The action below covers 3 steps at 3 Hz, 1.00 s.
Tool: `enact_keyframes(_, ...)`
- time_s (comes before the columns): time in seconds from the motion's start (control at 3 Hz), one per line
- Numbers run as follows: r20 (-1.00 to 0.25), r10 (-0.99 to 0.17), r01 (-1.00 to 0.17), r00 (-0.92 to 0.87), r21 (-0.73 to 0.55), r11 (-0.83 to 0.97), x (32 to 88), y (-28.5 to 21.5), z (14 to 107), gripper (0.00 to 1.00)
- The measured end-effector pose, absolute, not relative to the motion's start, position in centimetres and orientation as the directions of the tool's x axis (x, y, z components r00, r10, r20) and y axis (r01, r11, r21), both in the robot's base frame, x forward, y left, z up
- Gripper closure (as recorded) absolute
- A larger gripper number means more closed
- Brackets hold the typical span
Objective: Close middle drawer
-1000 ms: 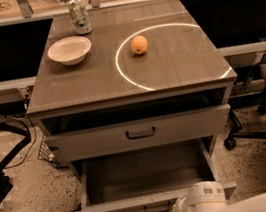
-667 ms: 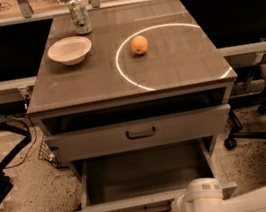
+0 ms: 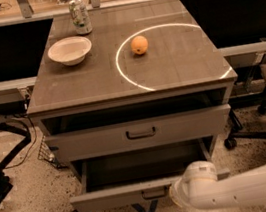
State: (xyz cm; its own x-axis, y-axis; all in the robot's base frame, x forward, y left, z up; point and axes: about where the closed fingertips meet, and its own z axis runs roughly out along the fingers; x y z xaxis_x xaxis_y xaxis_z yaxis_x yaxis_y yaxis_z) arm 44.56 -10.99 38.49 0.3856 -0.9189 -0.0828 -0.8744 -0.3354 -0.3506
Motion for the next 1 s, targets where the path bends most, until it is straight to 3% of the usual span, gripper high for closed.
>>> enact_keyframes(1.0,-0.074,-0.913,-0.856,0.401,-0.385,-0.344,50.5,-12.3,37.6,1.0)
